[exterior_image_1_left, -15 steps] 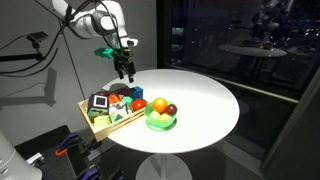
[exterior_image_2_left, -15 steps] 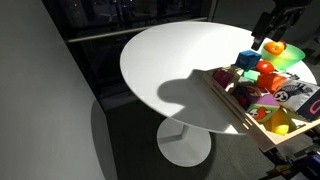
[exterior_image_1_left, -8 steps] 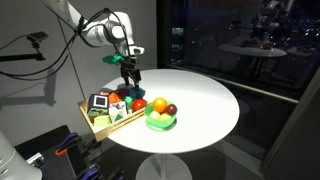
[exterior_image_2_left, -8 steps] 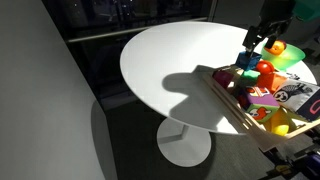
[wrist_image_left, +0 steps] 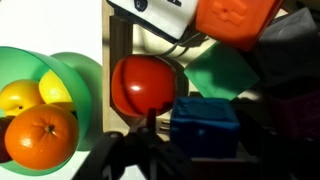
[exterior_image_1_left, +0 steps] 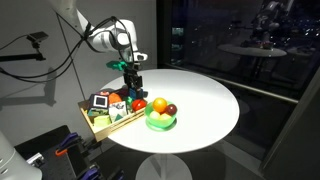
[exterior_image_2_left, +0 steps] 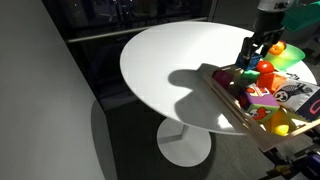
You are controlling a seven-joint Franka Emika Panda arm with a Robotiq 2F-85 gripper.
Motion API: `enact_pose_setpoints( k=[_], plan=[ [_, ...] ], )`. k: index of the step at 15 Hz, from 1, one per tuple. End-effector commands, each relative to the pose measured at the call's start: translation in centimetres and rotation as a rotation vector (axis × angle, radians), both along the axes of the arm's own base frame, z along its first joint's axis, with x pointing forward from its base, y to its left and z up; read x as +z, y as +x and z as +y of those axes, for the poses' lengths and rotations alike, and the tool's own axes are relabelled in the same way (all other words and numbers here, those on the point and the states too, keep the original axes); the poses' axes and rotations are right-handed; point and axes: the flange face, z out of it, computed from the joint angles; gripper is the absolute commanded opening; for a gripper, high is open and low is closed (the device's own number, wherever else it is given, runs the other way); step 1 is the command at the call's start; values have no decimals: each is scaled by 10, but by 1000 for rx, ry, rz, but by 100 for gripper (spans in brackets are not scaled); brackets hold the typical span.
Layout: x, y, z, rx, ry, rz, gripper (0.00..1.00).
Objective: Remove the blue block from the stack in the wooden tray and put it on the table
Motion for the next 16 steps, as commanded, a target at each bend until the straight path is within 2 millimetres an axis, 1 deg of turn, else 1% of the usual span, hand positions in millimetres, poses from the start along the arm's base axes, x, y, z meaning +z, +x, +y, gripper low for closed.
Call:
enact_pose_setpoints(
  k=[1,2,3,6,9,13,14,15,16],
  plan=[
    [2,9,3,-15,-15,-15,49],
    [7,10,5,-16,-11,-20,40],
    [12,10,6,-14,-8,-28,35],
    [26,15,6,-21,0,-54,34],
    [39,27,5,-39,3,-90,34],
    [48,40,4,-86,-10,-137,34],
    [49,41,3,-95,-14,-142,84],
    [50,42,3,-103,-16,-146,85],
    [51,42,3,-109,-17,-149,91]
  ],
)
